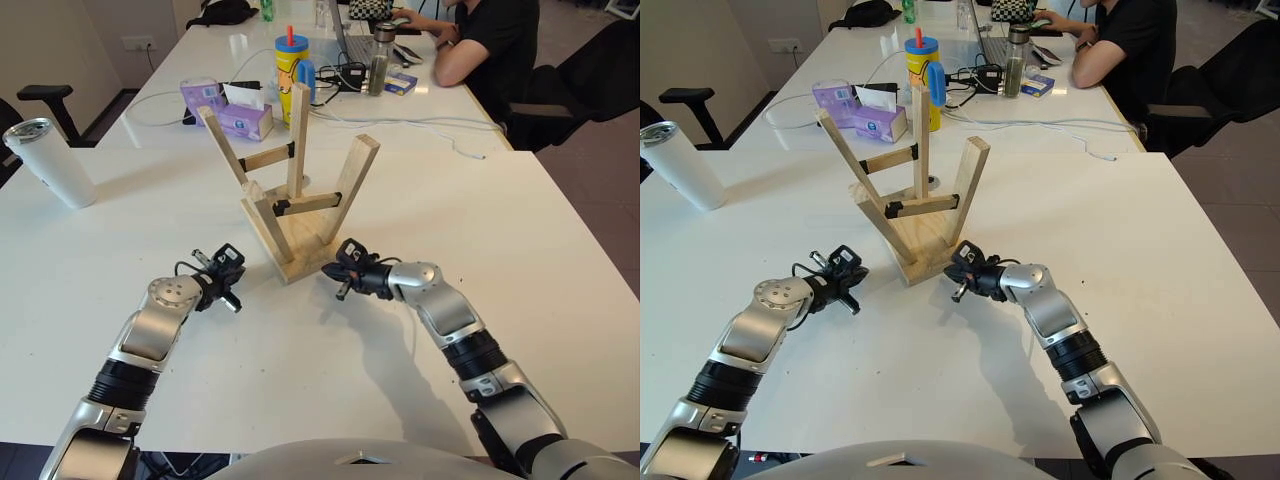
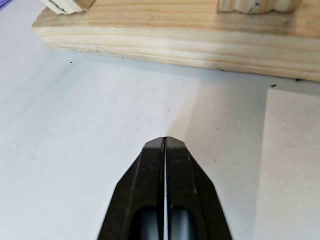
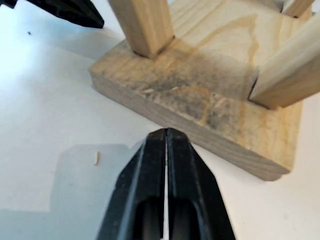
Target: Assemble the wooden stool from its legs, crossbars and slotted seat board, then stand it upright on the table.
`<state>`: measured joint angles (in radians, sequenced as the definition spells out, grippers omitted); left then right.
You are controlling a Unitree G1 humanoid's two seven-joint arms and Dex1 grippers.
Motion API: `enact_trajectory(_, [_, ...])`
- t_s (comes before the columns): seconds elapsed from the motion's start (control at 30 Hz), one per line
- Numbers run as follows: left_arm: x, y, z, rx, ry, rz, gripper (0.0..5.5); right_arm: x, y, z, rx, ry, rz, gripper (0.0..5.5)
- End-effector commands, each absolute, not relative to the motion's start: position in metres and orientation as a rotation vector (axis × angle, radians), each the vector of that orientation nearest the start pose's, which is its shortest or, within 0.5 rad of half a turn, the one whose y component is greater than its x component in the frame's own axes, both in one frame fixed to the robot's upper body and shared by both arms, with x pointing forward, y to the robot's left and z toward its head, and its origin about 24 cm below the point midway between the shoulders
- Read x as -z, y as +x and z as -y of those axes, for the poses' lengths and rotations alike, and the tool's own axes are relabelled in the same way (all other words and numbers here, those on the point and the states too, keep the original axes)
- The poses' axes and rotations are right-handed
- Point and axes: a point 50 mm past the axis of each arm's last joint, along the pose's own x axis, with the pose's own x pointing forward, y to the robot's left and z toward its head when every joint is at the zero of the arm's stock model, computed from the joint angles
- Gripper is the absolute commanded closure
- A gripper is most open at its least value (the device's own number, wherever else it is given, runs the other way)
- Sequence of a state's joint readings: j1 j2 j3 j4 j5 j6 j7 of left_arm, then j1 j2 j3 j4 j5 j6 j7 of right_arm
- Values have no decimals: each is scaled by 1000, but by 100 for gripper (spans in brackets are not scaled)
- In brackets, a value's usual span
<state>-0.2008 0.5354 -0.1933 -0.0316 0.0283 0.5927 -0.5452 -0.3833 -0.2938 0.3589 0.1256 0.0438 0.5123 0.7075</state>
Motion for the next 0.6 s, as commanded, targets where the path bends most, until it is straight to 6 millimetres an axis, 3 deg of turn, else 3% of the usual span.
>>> enact_trajectory(0.03, [-50,275,-196,534,496,-536,548,-48,293,96,-901,-317,-452,550])
enact_trajectory(0.23, [-50,279,-199,508,483,-528,548,-44,318,103,-647,-300,-451,550])
enact_trajectory(0.4, [-58,294,-219,375,475,-484,548,-55,345,122,-408,-311,-367,550])
enact_trajectory(0.6, [-78,328,-247,176,457,-336,548,-75,350,119,-454,-236,-241,550])
